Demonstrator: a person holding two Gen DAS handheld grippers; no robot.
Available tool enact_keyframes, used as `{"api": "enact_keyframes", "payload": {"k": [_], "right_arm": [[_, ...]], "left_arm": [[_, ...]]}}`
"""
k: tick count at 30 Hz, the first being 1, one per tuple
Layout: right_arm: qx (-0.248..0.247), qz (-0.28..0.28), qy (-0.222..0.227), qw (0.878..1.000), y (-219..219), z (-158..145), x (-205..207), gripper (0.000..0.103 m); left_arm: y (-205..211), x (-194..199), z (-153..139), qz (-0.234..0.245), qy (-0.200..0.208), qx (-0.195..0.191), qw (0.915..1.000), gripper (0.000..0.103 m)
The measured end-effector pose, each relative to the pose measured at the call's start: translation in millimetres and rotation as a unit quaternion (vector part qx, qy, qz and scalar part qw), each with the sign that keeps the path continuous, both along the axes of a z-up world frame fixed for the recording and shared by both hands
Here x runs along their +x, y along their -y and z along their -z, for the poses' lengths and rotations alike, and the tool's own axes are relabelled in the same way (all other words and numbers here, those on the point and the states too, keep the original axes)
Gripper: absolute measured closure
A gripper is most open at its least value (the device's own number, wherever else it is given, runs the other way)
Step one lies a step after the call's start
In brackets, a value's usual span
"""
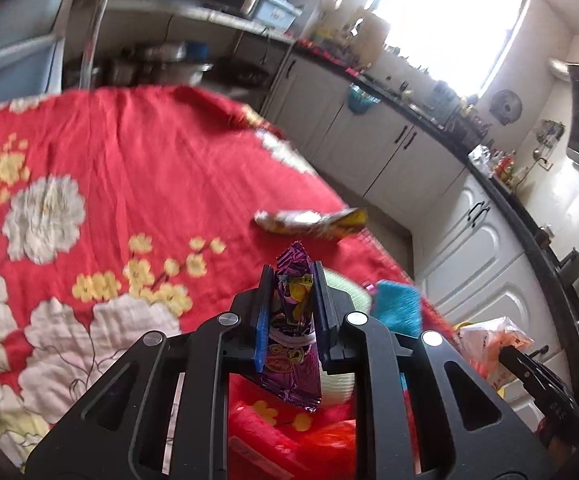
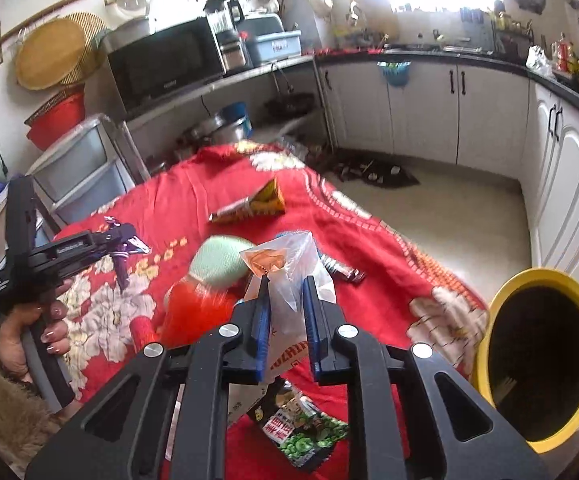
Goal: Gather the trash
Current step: 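Grasp the purple wrapper with the left tool while the right tool grasps the white paper bag, then carry the wrapper and paper bag over the yellow-rimmed bin with both tools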
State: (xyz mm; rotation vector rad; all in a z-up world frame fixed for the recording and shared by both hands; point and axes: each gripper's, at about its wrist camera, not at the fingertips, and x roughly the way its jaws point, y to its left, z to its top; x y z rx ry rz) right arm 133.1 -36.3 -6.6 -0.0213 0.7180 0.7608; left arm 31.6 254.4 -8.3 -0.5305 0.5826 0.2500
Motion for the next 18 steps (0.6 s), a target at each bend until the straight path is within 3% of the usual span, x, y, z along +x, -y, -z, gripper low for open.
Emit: {"api": "enact_keyframes", "payload": {"k": [9, 18], "right_arm": [[0.005, 0.031, 0.039, 0.999, 29.8, -21.4, 2.0, 0.088], [0.011, 0.07, 0.062, 0.996, 63.9, -33.5, 4.5, 0.088]], "left_arm": [[41.4, 7.5, -43.5, 0.039, 0.041, 0.038, 0.9976, 0.09], [85.3, 27.4, -61.2, 0.087, 0.059, 0.057, 0.9928, 0.09]]}}
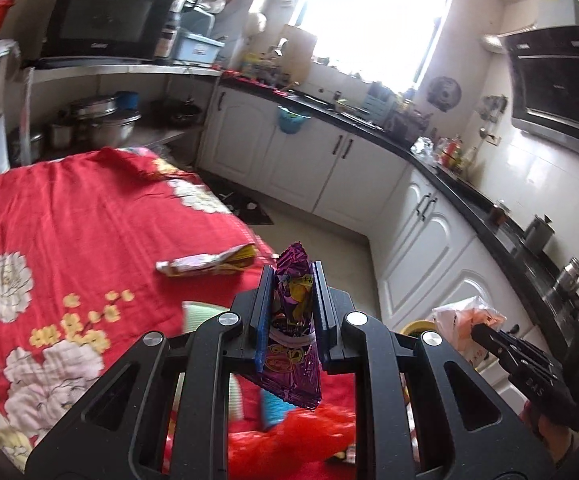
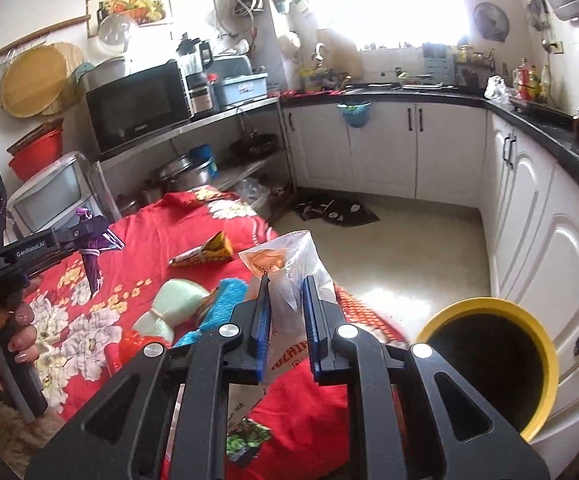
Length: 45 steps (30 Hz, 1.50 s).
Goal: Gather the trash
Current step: 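Carry the wrapper and paper bag over the yellow-rimmed bin with both tools, then open both tools to drop the wrapper and paper bag into the bin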
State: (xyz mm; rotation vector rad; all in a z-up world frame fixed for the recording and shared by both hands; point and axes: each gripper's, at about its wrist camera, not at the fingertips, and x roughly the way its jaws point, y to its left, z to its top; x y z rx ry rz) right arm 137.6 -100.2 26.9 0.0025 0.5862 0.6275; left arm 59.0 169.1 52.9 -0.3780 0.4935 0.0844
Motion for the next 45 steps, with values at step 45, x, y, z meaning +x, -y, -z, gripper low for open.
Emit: {"api": "enact_keyframes", "payload": {"k": [45], "right_arm": [[-0.047, 0.241, 0.047, 0.968, 184.1, 6.8, 18.8, 0.088]], "left_arm": [[215.1, 106.4, 8.9, 0.221, -0.002, 0.018, 0.9751, 0.09]]}}
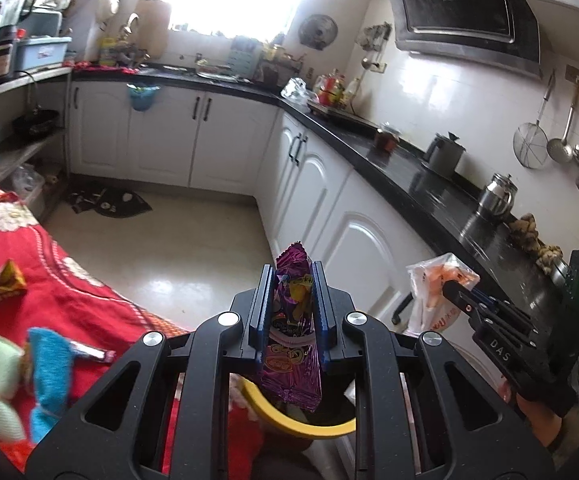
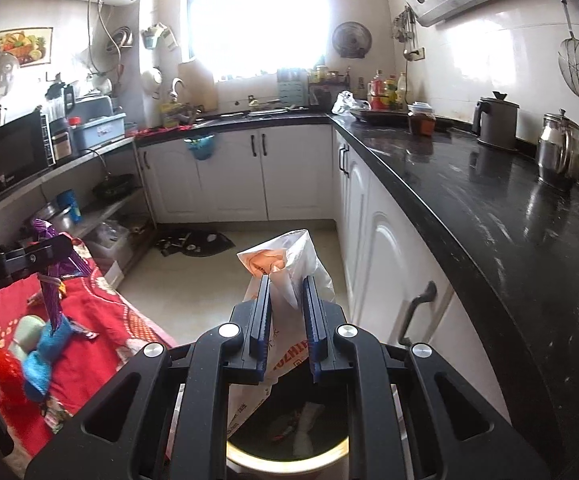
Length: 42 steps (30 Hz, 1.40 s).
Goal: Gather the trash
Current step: 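Open both tools to drop the wrapper and paper bag into the bin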
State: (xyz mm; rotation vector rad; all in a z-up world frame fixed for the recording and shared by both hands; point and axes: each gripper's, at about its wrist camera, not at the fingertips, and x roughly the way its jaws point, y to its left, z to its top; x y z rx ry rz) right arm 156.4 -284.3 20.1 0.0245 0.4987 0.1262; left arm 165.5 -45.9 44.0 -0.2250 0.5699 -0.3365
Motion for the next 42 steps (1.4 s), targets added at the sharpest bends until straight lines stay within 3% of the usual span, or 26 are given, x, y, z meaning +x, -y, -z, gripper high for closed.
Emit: {"api": "enact_keyframes", "payload": {"k": [20, 26, 30, 32, 39, 42], "right_arm": [[-0.03, 0.037, -0.024, 0.999, 15.2, 43.0, 33.0, 0.088], [-0.03, 0.042, -0.035, 0.998, 17.7, 53.4, 42.7, 0.084], [-0.025, 0.045, -0.044, 0.998, 19.8, 58.5, 46.7, 0.071], [-0.021, 0.046, -0.045, 0.998, 21.1, 59.5, 46.2, 0.064], [-0.005, 0.045, -0.044, 0.998, 20.8, 55.2, 37.5, 0.052], [-0.002, 0.042, -0.042, 0.998, 17.9, 51.0, 32.6, 0.045]], "left_arm": [[60.4, 49.2, 55.7, 0.053, -0.05, 0.018, 0.9972, 0.09], [65.7, 64.6, 69.8, 0.053, -0.066, 0.022, 0.9962, 0.089], [63.7, 70.0, 75.2, 0.035, -0.079, 0.024, 0.996, 0.051], [59.1, 70.2, 76.2, 0.025, -0.081, 0.026, 0.9961, 0.046], [41.5, 62.0, 67.7, -0.005, -0.067, 0.038, 0.997, 0.011], [37.7, 56.9, 60.3, -0.016, -0.056, 0.043, 0.9974, 0.011]]}}
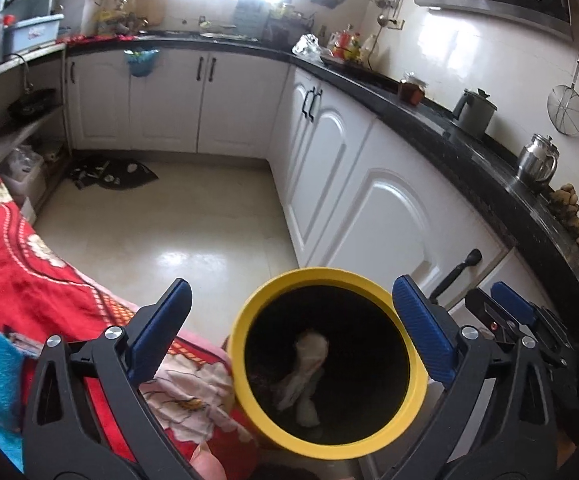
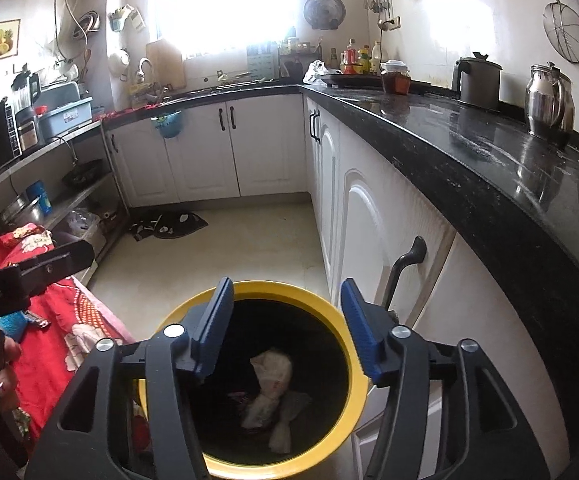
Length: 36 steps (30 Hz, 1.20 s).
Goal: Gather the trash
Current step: 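Open both tools to drop the wrapper and paper bag into the bin, then move both open tools back toward the scrubbers on the bed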
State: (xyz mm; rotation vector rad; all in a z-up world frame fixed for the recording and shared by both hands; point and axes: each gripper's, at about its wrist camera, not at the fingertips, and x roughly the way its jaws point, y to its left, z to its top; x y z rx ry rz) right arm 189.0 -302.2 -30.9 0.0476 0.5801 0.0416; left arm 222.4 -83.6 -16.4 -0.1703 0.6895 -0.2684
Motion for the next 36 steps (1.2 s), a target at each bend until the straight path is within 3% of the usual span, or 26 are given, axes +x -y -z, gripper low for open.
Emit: {"api": "enact_keyframes", "payload": {"k": [6, 14, 36], "right_arm": [[0.011, -0.003, 0.01, 1.0, -3.0, -10.3, -11.4, 0.035], [0.013, -0.012, 0.027, 0.999, -11.2, -26.8, -24.5, 0.03], [0.016, -0.075, 0.049, 0.996, -58.0, -53.7, -48.0, 0.025]], "left_arm": [[-12.1, -13.0, -12.2, -0.013, 0.015, 0.009, 0.9998, 0.011], [-28.6, -31.5, -24.1, -0.029, 0.033, 0.005, 0.999, 0.011], [-91.5, -85.8, -46.5, -0.092, 0.067, -0.003, 0.9935, 0.011]]}}
